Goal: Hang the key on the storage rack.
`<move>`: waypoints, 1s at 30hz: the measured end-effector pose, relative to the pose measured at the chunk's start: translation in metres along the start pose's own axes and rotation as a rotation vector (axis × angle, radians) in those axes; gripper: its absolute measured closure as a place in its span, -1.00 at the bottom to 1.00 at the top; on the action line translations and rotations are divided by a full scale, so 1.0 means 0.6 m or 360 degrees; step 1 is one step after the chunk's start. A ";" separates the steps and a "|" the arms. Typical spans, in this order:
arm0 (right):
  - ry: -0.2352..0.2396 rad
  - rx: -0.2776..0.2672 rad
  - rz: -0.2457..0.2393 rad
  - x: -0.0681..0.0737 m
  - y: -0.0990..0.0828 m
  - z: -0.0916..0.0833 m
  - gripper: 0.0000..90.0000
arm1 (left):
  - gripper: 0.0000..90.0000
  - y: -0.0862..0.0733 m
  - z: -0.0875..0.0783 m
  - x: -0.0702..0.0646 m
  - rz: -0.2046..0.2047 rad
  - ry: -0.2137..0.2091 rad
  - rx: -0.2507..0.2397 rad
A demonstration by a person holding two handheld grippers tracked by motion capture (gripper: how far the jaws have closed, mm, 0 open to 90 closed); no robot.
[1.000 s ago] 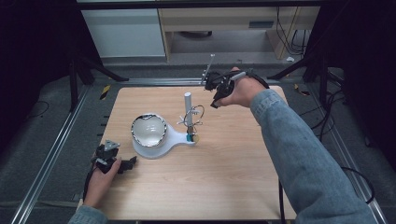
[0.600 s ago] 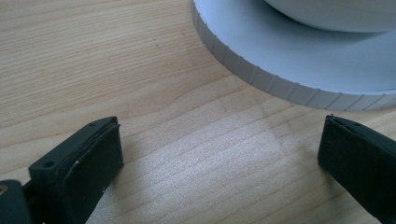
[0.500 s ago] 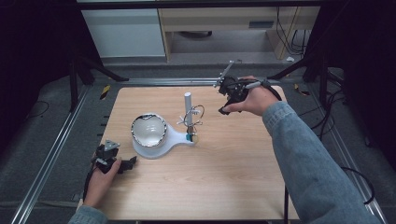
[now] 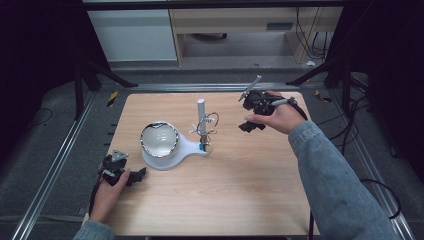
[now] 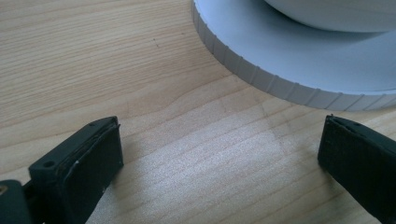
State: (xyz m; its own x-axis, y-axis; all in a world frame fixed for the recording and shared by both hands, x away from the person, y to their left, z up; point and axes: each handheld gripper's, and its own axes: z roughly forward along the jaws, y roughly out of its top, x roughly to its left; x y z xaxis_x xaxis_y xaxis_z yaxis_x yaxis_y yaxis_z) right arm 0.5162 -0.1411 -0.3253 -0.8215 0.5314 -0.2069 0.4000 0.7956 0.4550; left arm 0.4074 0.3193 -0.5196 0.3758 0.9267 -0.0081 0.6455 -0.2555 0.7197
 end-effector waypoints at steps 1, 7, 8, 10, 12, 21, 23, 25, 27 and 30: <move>0.0000 -0.0008 0.0005 -0.001 -0.004 0.002 -0.84 | -1.00 0.000 0.000 0.000 0.0000 0.0000 0.0000; -0.0032 -0.0012 0.0034 -0.002 -0.022 0.007 -0.84 | -1.00 0.000 0.000 0.000 -0.0002 0.0001 0.0000; -0.0026 -0.0019 0.0041 -0.003 -0.024 0.007 -0.83 | -1.00 0.000 0.000 0.000 -0.0002 0.0001 0.0000; -0.0036 -0.0024 0.0052 -0.005 -0.028 0.006 -0.81 | -1.00 0.000 0.000 0.000 -0.0003 0.0000 -0.0001; -0.0037 -0.0047 0.0070 -0.007 -0.032 0.006 -0.79 | -1.00 0.000 0.000 0.000 -0.0002 0.0000 0.0000; -0.0109 -0.0168 0.0132 -0.004 -0.063 0.007 -0.76 | -1.00 0.000 0.000 0.000 0.0001 0.0000 0.0003; -0.0112 -0.0182 0.0140 -0.003 -0.073 0.009 -0.76 | -1.00 0.000 0.000 0.000 0.0000 0.0000 0.0002; -0.0118 -0.0190 0.0157 -0.002 -0.083 0.013 -0.76 | -1.00 0.000 0.000 0.000 0.0000 0.0000 0.0002; -0.0130 -0.0205 0.0173 -0.001 -0.095 0.017 -0.76 | -1.00 0.000 0.000 0.000 0.0000 0.0000 0.0002; -0.0147 -0.0217 0.0207 -0.001 -0.114 0.022 -0.76 | -1.00 0.000 0.000 0.000 0.0002 0.0003 0.0001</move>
State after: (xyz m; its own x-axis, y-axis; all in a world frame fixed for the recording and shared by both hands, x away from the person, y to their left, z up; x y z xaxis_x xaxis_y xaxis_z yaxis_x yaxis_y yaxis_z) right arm 0.4947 -0.1918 -0.3675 -0.7232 0.6565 -0.2142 0.4364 0.6749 0.5950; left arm 0.4072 0.3192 -0.5195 0.3752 0.9269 -0.0061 0.6455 -0.2565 0.7194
